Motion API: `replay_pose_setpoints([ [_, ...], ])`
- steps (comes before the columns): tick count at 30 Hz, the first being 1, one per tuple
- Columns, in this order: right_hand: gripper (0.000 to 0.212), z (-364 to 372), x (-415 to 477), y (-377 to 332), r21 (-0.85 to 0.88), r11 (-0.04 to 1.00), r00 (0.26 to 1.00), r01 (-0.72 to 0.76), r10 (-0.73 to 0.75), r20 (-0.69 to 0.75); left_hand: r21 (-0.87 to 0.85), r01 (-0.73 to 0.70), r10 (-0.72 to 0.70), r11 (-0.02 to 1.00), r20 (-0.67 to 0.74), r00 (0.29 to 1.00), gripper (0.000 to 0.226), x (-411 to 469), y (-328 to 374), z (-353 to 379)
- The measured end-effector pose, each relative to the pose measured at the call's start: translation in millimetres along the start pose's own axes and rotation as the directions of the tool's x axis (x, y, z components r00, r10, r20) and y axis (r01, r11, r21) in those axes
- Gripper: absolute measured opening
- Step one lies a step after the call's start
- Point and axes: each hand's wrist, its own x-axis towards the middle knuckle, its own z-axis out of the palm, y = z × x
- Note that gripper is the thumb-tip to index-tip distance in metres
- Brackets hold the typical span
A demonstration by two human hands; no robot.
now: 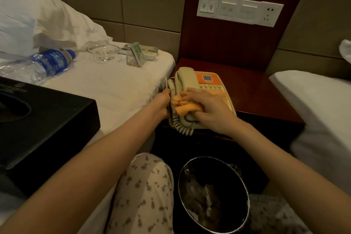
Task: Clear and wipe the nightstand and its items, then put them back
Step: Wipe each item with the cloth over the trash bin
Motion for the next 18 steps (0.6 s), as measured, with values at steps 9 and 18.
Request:
replay_pose_setpoints([
  [9,0.049,4.9,-8.8,-15.5,-0.367,0.876,0.924,0.312,-0.19,0.332,-0.01,0.063,-0.063,0.998,0.031,0.998,0.048,-6.9,1.1,-0.8],
  [18,0.018,14.1,75.6,-21.1,-0.642,0.745,0.976,0.181,-0.058,0.208,-0.195,0.083,-0.066,0.977,0.091,0.994,0.04,-8.3,2.8,-6.4],
])
